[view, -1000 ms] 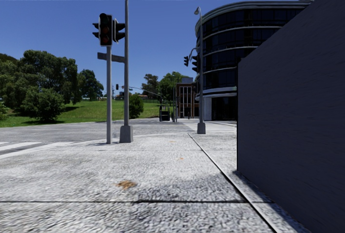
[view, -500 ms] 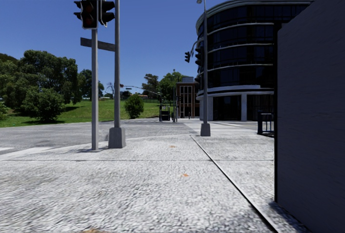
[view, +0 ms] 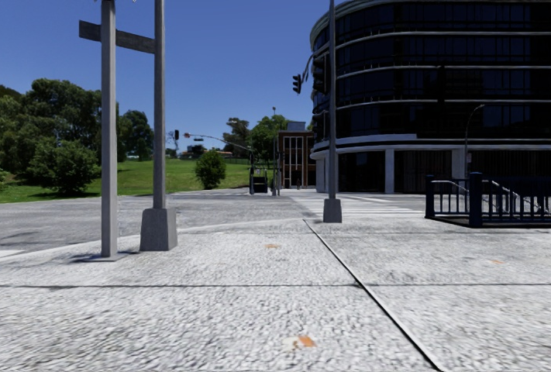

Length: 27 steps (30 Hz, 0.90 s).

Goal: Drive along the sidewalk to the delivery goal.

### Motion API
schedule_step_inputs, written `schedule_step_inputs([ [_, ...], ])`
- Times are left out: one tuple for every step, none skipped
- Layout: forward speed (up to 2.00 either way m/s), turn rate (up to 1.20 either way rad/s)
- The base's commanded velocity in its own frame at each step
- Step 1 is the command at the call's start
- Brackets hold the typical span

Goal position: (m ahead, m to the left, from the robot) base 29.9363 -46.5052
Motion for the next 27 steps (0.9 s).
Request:
schedule_step_inputs([
  [2.00, -0.45],
  [2.00, -0.45],
  [2.00, -0.50],
  [2.00, -0.51],
  [2.00, -0.51],
  [2.00, -0.51],
  [2.00, -0.52],
  [2.00, -0.52],
  [2.00, -0.52],
  [2.00, -0.52],
  [2.00, -0.52],
  [2.00, -0.51],
  [2.00, -0.51],
  [2.00, -0.50],
  [2.00, -0.48],
  [2.00, -0.47],
  [2.00, -0.47],
  [2.00, -0.45],
  [2.00, -0.42],
  [2.00, -0.41],
  [2.00, -0.40],
  [2.00, -0.40],
  [2.00, -0.40],
  [2.00, -0.40],
  [2.00, -0.40],
  [2.00, -0.40],
  [2.00, -0.40],
])
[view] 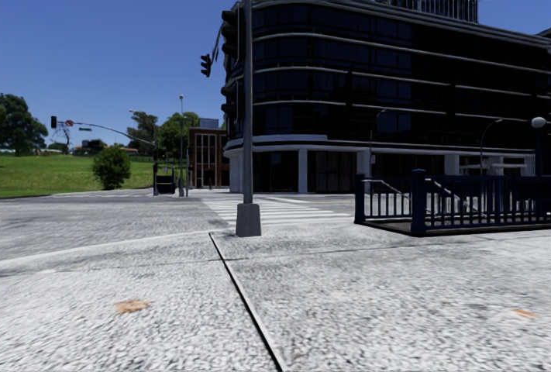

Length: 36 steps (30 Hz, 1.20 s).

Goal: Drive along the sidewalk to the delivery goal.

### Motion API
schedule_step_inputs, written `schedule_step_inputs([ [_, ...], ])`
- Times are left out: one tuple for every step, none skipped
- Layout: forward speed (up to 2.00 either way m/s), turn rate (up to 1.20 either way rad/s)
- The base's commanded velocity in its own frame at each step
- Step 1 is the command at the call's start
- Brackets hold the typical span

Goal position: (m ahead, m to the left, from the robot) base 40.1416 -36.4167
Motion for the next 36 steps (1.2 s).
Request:
schedule_step_inputs([
  [2.00, -0.40],
  [2.00, -0.40],
  [2.00, -0.40],
  [2.00, -0.40],
  [2.00, -0.40],
  [2.00, -0.40],
  [2.00, -0.40],
  [2.00, -0.40],
  [2.00, -0.40],
  [2.00, -0.40],
  [2.00, -0.40],
  [2.00, -0.40],
  [2.00, -0.40],
  [2.00, -0.40],
  [2.00, -0.40],
  [2.00, -0.40],
  [2.00, -0.40],
  [2.00, -0.19],
  [2.00, -0.19],
  [2.00, -0.01],
  [2.00, 0.00],
  [2.00, 0.00],
  [2.00, 0.00],
  [2.00, 0.00],
  [2.00, 0.00],
  [2.00, 0.00],
  [2.00, 0.00],
  [2.00, 0.00],
  [2.00, 0.00],
  [2.00, 0.00],
  [2.00, 0.00],
  [2.00, 0.00],
  [2.00, 0.00],
  [2.00, 0.00],
  [2.00, 0.00],
  [2.00, 0.00],
])
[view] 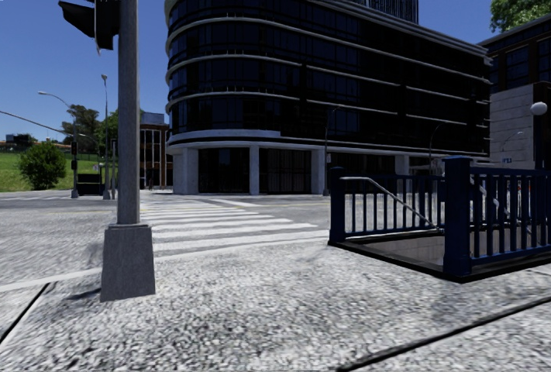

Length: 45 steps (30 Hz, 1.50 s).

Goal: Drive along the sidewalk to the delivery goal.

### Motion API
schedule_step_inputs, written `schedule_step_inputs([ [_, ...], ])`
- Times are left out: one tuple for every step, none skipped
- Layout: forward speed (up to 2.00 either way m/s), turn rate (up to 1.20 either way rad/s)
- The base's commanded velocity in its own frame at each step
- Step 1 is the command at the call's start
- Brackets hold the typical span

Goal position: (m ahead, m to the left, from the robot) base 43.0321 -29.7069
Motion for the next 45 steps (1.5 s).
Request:
schedule_step_inputs([
  [2.00, 0.00],
  [2.00, 0.00],
  [2.00, 0.00],
  [2.00, 0.00],
  [2.00, 0.00],
  [2.00, 0.00],
  [2.00, 0.00],
  [2.00, 0.00],
  [2.00, 0.00],
  [2.00, 0.00],
  [2.00, 0.00],
  [2.00, 0.00],
  [2.00, 0.00],
  [2.00, 0.00],
  [2.00, 0.00],
  [2.00, 0.00],
  [2.00, 0.00],
  [2.00, 0.08],
  [2.00, 0.08],
  [2.00, 0.18],
  [2.00, 0.32],
  [2.00, 0.40],
  [2.00, 0.40],
  [2.00, 0.50],
  [2.00, 0.53],
  [2.00, 0.56],
  [2.00, 0.56],
  [2.00, 0.57],
  [2.00, 0.58],
  [2.00, 0.58],
  [2.00, 0.58],
  [2.00, 0.58],
  [2.00, 0.58],
  [2.00, 0.58],
  [2.00, 0.58],
  [2.00, 0.58],
  [2.00, 0.58],
  [2.00, 0.58],
  [2.00, 0.58],
  [2.00, 0.58],
  [2.00, 0.58],
  [2.00, 0.58],
  [2.00, 0.55],
  [2.00, 0.55],
  [2.00, 0.53],
])
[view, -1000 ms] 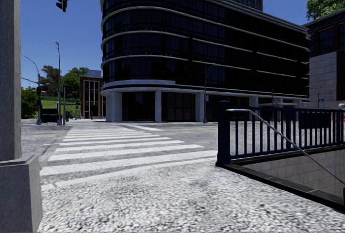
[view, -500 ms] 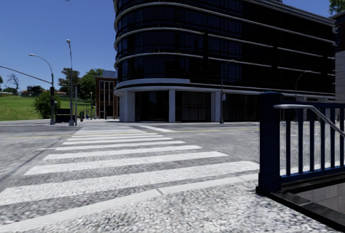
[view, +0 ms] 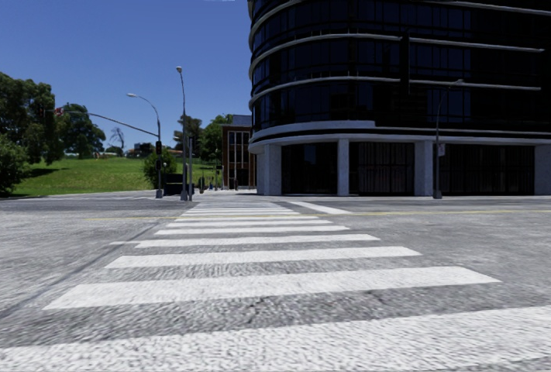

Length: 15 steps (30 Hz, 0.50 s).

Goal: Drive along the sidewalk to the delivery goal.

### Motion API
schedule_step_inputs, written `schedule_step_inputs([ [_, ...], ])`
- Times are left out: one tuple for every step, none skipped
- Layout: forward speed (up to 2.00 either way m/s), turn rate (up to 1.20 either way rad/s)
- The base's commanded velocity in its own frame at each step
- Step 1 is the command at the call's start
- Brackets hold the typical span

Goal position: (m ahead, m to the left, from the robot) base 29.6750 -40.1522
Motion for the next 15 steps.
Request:
schedule_step_inputs([
  [1.97, 0.49],
  [1.91, 0.48],
  [1.91, 0.48],
  [1.87, 0.48],
  [1.79, 0.48],
  [1.70, 0.48],
  [1.70, 0.48],
  [1.62, 0.48],
  [1.56, 0.44],
  [1.47, 0.42],
  [1.47, 0.42],
  [1.41, 0.28],
  [1.39, 0.00],
  [1.39, 0.00],
  [1.37, 0.00],
])
